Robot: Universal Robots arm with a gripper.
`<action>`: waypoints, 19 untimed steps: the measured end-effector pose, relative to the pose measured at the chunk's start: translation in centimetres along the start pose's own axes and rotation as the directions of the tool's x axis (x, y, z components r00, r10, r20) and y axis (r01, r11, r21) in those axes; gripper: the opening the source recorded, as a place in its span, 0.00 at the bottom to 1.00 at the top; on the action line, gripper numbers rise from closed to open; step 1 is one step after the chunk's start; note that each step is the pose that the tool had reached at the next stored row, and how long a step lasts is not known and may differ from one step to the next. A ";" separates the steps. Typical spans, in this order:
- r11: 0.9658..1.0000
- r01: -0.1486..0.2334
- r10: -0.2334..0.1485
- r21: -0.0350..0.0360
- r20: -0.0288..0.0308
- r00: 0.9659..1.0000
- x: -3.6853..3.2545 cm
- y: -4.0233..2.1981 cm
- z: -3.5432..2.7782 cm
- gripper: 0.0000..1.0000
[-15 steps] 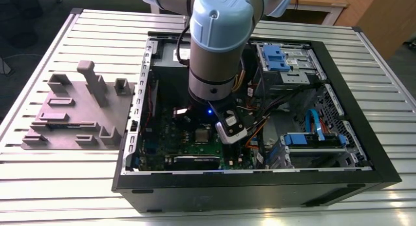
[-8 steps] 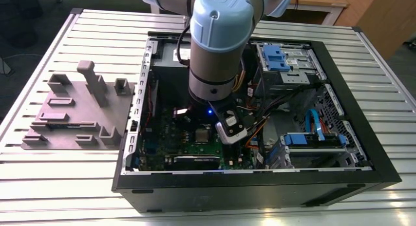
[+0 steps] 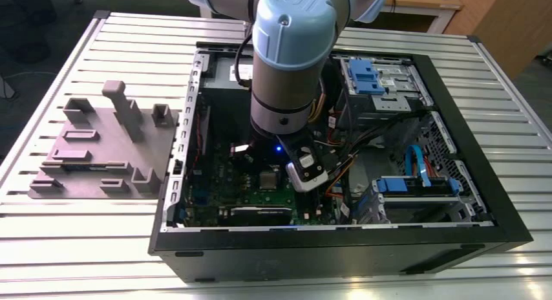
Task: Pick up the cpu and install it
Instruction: 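Place the cpu into insertion slot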
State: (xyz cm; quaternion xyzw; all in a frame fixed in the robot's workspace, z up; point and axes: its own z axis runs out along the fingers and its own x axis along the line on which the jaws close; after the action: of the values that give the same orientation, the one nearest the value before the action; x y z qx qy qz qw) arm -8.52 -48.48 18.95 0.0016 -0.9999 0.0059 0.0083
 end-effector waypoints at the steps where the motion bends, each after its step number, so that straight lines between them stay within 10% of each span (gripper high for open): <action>1: 1.000 0.000 0.000 0.000 0.000 1.000 0.00 0.00 0.00 0.46; 19: 1.000 0.000 0.000 0.000 0.000 1.000 0.00 0.00 0.05 0.54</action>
State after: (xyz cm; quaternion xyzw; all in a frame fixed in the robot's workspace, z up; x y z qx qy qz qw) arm -8.52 -48.48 18.89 0.0016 -0.9999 0.0058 0.0082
